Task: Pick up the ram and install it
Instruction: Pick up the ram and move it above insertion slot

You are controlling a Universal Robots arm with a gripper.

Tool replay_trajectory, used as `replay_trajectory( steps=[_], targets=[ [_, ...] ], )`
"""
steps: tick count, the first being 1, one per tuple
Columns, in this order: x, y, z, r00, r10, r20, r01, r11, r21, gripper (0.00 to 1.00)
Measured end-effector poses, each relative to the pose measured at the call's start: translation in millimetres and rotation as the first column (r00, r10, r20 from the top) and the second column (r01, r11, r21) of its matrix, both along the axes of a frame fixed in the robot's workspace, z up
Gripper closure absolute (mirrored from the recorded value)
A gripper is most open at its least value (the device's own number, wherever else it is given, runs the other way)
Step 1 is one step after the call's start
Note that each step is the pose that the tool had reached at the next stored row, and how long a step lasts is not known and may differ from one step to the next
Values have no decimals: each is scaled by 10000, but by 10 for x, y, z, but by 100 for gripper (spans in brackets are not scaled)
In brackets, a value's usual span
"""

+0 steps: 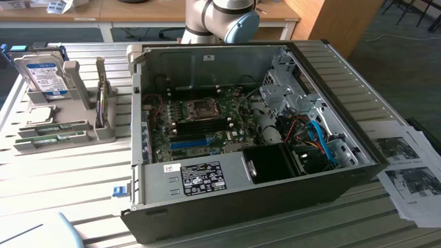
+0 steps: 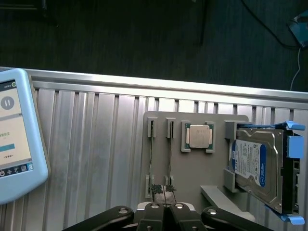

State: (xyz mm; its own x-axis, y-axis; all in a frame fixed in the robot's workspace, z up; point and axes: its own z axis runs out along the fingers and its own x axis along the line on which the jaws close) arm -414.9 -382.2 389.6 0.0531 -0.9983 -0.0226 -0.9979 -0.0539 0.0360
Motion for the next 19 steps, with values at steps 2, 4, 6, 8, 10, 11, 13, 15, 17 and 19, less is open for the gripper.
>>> replay_trajectory(
  steps=[2,4,6,8,10,11,13,15,17,19],
  targets=[
    [1,0,-1,10000,8,18,-8,10000,1,91],
    [0,0,0,10000,8,17,-8,10000,0,91],
    [0,0,-2,10000,8,16,-8,10000,-1,91],
    [-1,0,-13,10000,7,18,-7,10000,0,91],
    [0,0,-25,10000,7,17,-7,10000,0,91],
    [0,0,-32,10000,7,17,-7,10000,0,91],
    [0,0,-44,10000,7,17,-7,10000,0,91],
    [0,0,-55,10000,7,17,-7,10000,0,91],
    [0,0,-61,10000,8,15,-8,10000,-1,91],
    [0,0,-64,10000,7,17,-7,10000,0,91]
  ],
)
